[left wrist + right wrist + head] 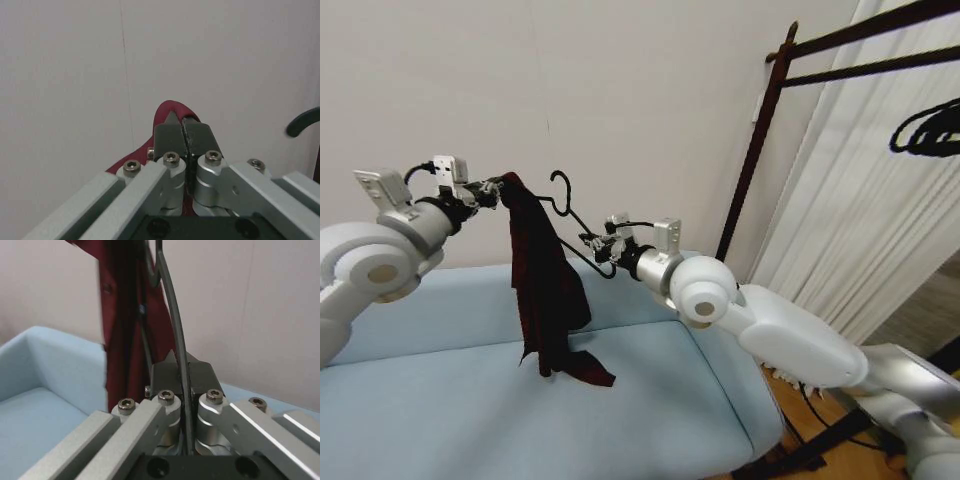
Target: Pick up the clothes from the sofa and hang them on the clothes hanger.
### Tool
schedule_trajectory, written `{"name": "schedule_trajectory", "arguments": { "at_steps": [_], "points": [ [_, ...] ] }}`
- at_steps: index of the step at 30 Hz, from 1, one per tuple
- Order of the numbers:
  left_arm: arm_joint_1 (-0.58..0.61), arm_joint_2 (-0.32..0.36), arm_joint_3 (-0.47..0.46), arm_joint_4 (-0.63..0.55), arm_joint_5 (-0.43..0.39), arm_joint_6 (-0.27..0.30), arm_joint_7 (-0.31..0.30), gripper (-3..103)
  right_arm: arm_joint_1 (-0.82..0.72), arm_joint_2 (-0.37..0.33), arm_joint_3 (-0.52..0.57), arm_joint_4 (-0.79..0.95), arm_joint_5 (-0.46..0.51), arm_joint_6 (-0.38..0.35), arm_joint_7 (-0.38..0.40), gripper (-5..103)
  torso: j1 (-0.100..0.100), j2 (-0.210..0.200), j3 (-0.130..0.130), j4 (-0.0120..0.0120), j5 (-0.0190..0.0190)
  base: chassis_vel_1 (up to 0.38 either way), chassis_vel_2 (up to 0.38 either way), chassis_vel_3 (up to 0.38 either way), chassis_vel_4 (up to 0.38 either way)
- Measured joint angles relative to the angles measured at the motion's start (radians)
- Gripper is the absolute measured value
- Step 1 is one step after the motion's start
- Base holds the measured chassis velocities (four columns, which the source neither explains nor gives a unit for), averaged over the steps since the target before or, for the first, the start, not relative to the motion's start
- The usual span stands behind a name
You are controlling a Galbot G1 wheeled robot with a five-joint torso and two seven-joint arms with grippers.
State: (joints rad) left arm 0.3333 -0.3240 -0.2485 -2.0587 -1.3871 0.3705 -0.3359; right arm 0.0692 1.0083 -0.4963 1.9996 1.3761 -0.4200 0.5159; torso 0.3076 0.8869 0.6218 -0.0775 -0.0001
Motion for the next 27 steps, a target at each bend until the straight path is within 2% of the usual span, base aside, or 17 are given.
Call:
{"name": "schedule_trajectory", "arguments": {
  "at_steps": [3,10,14,21,27],
  "points": [
    [0.000,0.016,-0.014,-0.012,-0.003,0.000,-0.001,0,-0.018,0.004,0.000,-0.046,-0.045,-0.003,0.000,2,0.000,0.000,0.000,-0.0004,0.0001,0.000,0.000,0.000,0.000],
    [0.002,0.024,-0.034,-0.010,-0.006,0.000,-0.001,0,-0.042,-0.010,0.012,-0.083,-0.074,0.007,-0.005,2,0.000,0.000,0.000,-0.0006,0.0003,0.000,0.000,0.000,0.000],
    [0.016,0.018,-0.036,-0.017,-0.005,-0.001,0.000,0,-0.015,0.002,0.023,-0.079,-0.063,0.016,-0.004,2,0.000,0.000,0.000,-0.0005,0.0003,0.000,0.000,0.000,0.000],
    [0.038,-0.012,-0.035,-0.029,0.003,-0.002,0.001,0,0.070,0.036,0.040,-0.033,0.013,0.020,0.013,2,0.000,0.000,0.000,-0.0003,0.0001,0.000,0.000,0.000,0.000],
    [0.057,-0.021,-0.048,-0.042,0.008,-0.002,0.000,0,0.067,0.028,0.041,-0.058,0.013,0.010,0.016,2,0.000,0.000,0.000,-0.0004,0.0001,0.000,0.000,0.000,0.000]
  ]
}}
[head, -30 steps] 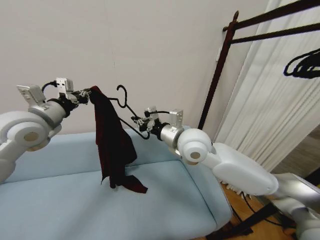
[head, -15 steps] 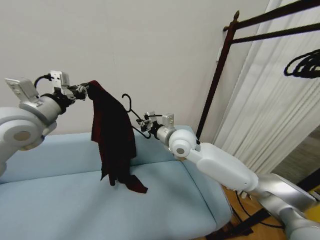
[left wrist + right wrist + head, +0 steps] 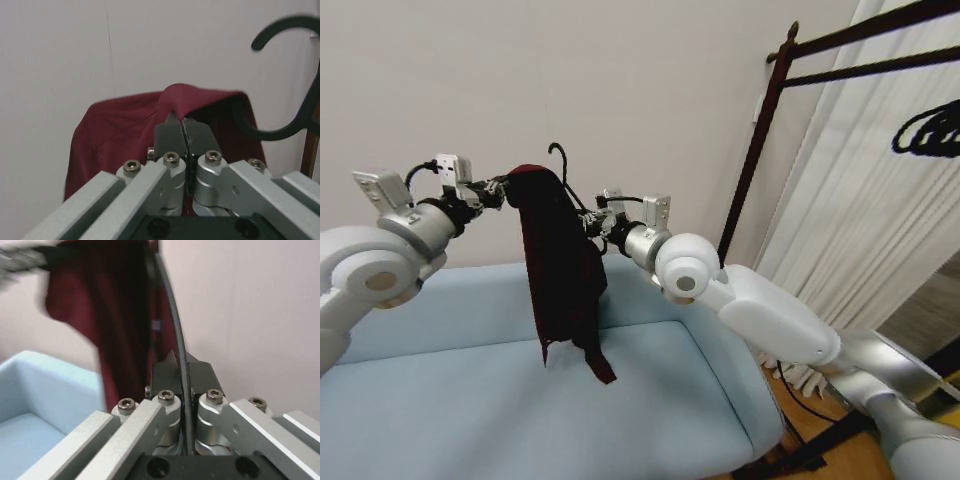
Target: Pick up the clothes from the sofa and hang them on the clothes hanger.
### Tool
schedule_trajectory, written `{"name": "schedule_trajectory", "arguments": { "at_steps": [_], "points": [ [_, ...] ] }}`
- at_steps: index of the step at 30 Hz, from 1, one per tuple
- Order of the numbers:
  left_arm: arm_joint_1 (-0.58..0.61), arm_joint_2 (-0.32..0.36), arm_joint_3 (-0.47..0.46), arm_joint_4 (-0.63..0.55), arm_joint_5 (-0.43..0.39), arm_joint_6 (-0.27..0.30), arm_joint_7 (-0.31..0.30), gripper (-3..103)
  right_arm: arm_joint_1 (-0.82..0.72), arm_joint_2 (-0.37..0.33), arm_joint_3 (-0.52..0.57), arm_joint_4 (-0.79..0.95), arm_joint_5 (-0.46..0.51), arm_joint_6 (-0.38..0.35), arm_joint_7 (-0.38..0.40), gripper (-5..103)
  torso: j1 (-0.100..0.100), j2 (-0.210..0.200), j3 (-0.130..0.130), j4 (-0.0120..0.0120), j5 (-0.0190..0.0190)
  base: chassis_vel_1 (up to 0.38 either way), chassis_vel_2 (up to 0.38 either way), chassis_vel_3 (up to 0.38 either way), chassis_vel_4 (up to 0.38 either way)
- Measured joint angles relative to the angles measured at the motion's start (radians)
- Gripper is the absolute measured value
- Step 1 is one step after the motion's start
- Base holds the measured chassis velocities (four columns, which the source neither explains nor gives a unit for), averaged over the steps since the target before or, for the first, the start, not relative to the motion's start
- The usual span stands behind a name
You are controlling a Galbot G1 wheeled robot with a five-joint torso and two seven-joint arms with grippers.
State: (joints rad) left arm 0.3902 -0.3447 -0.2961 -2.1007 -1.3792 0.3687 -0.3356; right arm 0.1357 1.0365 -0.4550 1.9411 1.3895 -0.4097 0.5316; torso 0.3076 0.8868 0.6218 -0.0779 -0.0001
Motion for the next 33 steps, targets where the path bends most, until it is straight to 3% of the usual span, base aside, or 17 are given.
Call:
{"name": "schedule_trajectory", "arguments": {
  "at_steps": [13,33],
  "points": [
    [0.020,0.026,-0.054,-0.012,-0.024,-0.001,0.003,0,-0.067,-0.019,0.004,-0.045,-0.022,0.003,-0.012,2,0.000,0.000,0.000,0.0000,0.0002,0.000,0.000,0.000,0.000],
    [0.204,-0.002,-0.159,-0.077,0.007,-0.002,0.005,0,0.110,-0.010,0.024,-0.012,0.056,0.007,-0.026,2,0.000,0.000,0.000,0.0000,0.0001,0.000,0.000,0.000,0.000]
  ]
}}
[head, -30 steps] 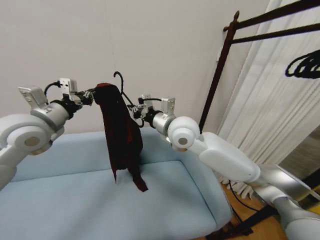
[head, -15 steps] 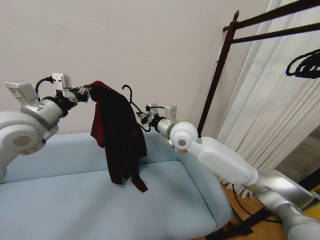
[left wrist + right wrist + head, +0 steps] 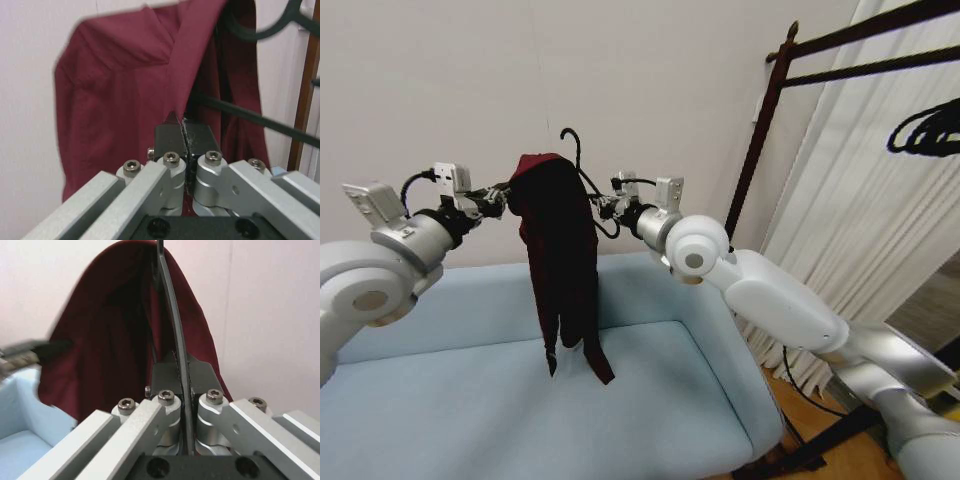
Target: Pick up the clothes from the sofa and hang them on the clothes hanger.
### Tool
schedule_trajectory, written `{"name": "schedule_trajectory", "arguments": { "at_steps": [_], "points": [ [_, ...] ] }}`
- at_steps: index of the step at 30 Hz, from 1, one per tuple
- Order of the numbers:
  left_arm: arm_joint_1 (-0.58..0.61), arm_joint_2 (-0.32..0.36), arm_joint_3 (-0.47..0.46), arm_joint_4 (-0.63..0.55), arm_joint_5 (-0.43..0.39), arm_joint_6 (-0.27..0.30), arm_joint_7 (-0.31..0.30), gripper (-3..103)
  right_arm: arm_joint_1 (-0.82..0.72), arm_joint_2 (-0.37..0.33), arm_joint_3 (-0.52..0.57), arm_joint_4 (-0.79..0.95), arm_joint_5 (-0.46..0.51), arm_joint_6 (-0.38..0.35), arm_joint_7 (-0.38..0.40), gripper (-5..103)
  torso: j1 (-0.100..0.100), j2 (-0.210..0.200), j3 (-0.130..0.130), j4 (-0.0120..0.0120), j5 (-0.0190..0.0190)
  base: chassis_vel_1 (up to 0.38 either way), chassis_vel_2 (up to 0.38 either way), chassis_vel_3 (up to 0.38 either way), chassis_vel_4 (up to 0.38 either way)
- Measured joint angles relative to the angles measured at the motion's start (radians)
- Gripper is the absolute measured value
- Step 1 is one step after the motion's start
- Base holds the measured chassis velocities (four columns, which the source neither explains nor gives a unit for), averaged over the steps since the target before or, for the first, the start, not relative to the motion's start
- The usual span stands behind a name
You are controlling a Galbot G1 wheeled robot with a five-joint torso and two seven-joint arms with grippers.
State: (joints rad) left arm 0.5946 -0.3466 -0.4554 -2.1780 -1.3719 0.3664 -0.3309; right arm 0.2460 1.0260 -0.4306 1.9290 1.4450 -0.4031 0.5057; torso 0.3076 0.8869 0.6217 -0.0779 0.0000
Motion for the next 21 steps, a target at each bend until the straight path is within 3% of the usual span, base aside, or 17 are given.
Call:
{"name": "schedule_trajectory", "arguments": {
  "at_steps": [12,21],
  "points": [
    [0.067,-0.014,-0.049,-0.036,0.016,0.000,-0.002,0,0.010,-0.025,-0.015,-0.004,0.012,-0.010,-0.015,2,0.000,0.000,0.000,-0.0001,0.0001,0.000,0.000,0.000,0.000],
    [0.040,-0.018,-0.033,-0.055,0.011,-0.001,-0.007,0,0.018,0.009,-0.032,-0.016,0.011,-0.012,-0.011,2,0.000,0.000,0.000,0.0000,0.0000,0.000,0.000,0.000,0.000]
  ]
}}
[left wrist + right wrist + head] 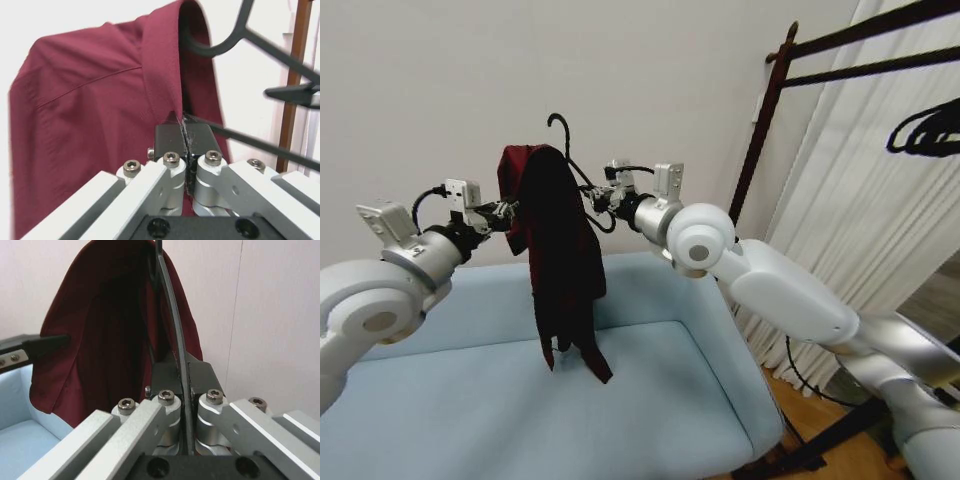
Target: Pick up the clothes from the sofa and hang them on the clothes hanger.
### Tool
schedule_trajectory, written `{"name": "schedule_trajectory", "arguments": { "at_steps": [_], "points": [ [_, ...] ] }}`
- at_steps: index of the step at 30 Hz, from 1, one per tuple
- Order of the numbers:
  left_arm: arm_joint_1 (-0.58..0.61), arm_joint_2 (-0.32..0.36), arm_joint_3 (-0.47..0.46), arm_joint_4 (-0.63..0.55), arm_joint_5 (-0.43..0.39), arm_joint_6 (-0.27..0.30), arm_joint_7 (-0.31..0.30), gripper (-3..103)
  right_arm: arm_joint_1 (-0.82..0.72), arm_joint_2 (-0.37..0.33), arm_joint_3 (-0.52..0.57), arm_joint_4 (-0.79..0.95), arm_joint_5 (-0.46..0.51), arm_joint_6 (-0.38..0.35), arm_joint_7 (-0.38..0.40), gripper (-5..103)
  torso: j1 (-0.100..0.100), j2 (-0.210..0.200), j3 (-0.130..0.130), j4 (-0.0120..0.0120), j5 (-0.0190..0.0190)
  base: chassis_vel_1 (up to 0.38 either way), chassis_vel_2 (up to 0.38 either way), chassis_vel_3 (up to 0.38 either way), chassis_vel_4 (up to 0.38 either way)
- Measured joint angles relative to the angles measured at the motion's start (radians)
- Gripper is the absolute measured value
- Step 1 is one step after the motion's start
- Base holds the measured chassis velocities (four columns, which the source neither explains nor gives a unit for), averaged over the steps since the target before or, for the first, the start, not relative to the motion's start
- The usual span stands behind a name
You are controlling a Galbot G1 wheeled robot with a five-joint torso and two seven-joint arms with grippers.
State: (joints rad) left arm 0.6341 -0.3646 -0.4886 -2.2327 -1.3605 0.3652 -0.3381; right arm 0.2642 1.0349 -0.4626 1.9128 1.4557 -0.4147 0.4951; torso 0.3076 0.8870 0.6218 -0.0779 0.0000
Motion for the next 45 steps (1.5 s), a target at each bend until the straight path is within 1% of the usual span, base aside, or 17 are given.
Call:
{"name": "schedule_trajectory", "arguments": {
  "at_steps": [6,10,15,16,20,21,25,29,30,31,35,37,41,42,43,45],
  "points": [
    [-0.016,0.004,0.008,-0.011,-0.003,0.000,0.000,0,-0.012,0.014,-0.023,-0.004,-0.005,-0.001,0.008,2,0.000,0.000,0.000,0.0000,0.0000,0.000,0.000,0.000,0.000],
    [-0.003,0.008,-0.011,-0.021,-0.004,-0.001,0.002,0,-0.019,0.015,-0.028,-0.009,-0.005,-0.001,0.013,2,0.000,0.000,0.000,0.0000,0.0000,0.000,0.000,0.000,0.000],
    [0.057,0.012,-0.076,-0.030,-0.005,-0.001,0.012,0,-0.009,0.011,-0.007,-0.029,-0.004,0.000,0.015,2,0.000,0.000,0.000,0.0000,0.0000,0.000,0.000,0.000,0.000],
    [0.057,0.012,-0.076,-0.030,-0.005,-0.001,0.012,0,-0.009,0.011,-0.007,-0.029,-0.004,0.000,0.015,2,0.000,0.000,0.000,0.0000,0.0000,0.000,0.000,0.000,0.000],
    [0.134,0.003,-0.141,-0.027,0.011,-0.006,0.024,0,0.000,-0.021,-0.001,-0.017,0.004,0.000,0.009,2,0.000,0.000,0.000,-0.0001,0.0000,0.000,0.000,0.000,0.000],
    [0.134,0.003,-0.141,-0.027,0.011,-0.006,0.024,0,0.000,-0.021,-0.001,-0.017,0.004,0.000,0.009,2,0.000,0.000,0.000,-0.0001,0.0000,0.000,0.000,0.000,0.000],
    [0.201,-0.006,-0.190,-0.013,0.045,-0.015,0.033,0,0.000,-0.045,0.000,0.002,0.015,0.000,0.000,2,0.000,0.000,0.000,-0.0001,0.0000,0.000,0.000,0.000,0.000],
    [0.213,-0.009,-0.202,-0.011,0.052,-0.016,0.030,0,0.004,-0.045,-0.001,0.005,0.019,0.001,-0.006,2,0.000,0.000,0.000,0.0000,0.0001,0.000,0.000,0.000,0.000],
    [0.213,-0.009,-0.202,-0.010,0.058,-0.016,0.028,-3,0.007,-0.042,-0.001,0.005,0.020,0.001,-0.008,2,0.000,0.000,0.000,0.0000,0.0000,0.000,0.000,0.000,0.000],
    [0.213,-0.009,-0.202,-0.010,0.058,-0.016,0.028,-3,0.007,-0.042,-0.001,0.005,0.020,0.001,-0.008,2,0.000,0.000,0.000,0.0000,0.0000,0.000,0.000,0.000,0.000],
    [0.216,-0.009,-0.199,-0.009,0.071,-0.026,0.016,17,0.013,-0.044,-0.001,0.005,0.020,0.001,-0.016,2,0.000,0.000,0.000,0.0000,0.0000,0.000,0.000,0.000,0.000],
    [0.224,-0.009,-0.209,-0.008,0.071,-0.028,0.016,17,0.013,-0.047,-0.001,0.005,0.019,0.001,-0.019,2,0.000,0.000,0.000,-0.0001,0.0000,0.000,0.000,0.000,0.000],
    [0.306,-0.002,-0.303,0.003,0.056,-0.035,0.038,39,0.011,-0.078,0.005,-0.003,0.003,0.000,-0.048,2,0.000,0.000,0.000,0.0001,0.0000,0.000,0.000,0.000,0.000],
    [0.321,0.000,-0.322,0.010,0.053,-0.036,0.046,39,0.008,-0.089,0.006,-0.006,-0.003,0.000,-0.062,2,0.000,0.000,0.000,0.0002,0.0000,0.000,0.000,0.000,0.000],
    [0.321,0.000,-0.322,0.010,0.053,-0.036,0.046,39,0.008,-0.089,0.006,-0.006,-0.003,0.000,-0.062,2,0.000,0.000,0.000,0.0002,0.0000,0.000,0.000,0.000,0.000],
    [0.335,0.004,-0.343,0.032,0.044,-0.040,0.059,49,0.002,-0.114,0.009,-0.012,-0.018,0.001,-0.099,2,0.000,0.000,0.000,0.0002,0.0000,0.000,0.000,0.000,0.000]
  ]
}}
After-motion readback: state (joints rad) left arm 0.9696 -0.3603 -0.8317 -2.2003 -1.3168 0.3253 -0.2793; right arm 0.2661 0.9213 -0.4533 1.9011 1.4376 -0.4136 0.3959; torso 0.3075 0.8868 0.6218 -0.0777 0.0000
